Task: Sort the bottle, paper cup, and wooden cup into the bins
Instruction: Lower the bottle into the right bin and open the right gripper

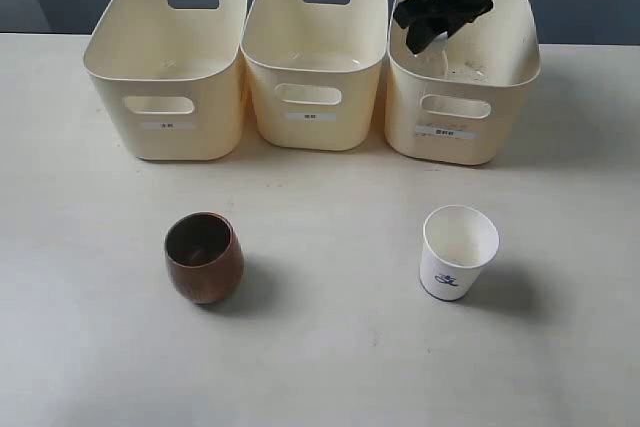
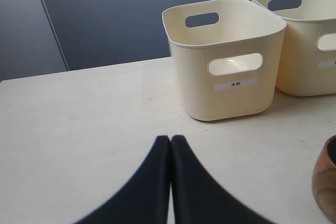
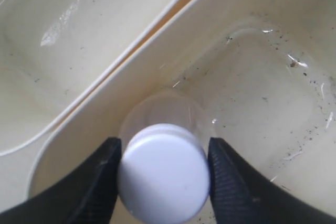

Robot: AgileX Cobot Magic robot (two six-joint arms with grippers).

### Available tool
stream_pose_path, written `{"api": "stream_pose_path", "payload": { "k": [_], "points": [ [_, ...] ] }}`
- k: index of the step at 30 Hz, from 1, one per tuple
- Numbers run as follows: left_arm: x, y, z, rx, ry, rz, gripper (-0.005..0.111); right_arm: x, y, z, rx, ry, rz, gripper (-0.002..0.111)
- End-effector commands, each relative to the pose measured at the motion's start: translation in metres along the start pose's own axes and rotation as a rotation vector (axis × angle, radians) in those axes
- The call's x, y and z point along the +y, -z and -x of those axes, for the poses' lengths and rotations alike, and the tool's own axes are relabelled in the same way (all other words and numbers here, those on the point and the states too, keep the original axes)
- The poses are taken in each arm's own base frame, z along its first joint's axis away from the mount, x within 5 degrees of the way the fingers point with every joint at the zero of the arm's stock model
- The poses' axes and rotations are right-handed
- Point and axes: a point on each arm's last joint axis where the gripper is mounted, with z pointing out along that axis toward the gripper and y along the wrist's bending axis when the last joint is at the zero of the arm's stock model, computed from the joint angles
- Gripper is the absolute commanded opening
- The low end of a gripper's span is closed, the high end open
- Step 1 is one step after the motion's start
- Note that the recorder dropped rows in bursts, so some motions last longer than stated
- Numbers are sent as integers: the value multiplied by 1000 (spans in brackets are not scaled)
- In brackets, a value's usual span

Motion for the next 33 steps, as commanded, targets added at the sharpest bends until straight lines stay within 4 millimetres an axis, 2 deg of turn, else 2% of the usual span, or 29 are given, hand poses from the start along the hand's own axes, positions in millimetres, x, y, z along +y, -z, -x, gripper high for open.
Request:
{"api": "stream_pose_path", "payload": {
  "k": [1, 13, 18, 26, 33],
  "points": [
    [0, 0, 0, -4, 0, -3, 0, -2, 2, -2, 12, 6, 0, 57],
    [0, 0, 0, -4, 0, -3, 0, 0, 12, 0, -7, 9, -7, 57],
    [0, 0, 0, -4, 0, -3, 0, 1, 26, 2, -30, 14, -16, 57],
    [0, 0, 0, -4, 0, -3, 0, 9, 67, 3, -67, 29, -31, 57],
    [0, 0, 0, -4, 0, -3, 0, 22, 132, 4, -182, 51, -83, 57]
  ]
}}
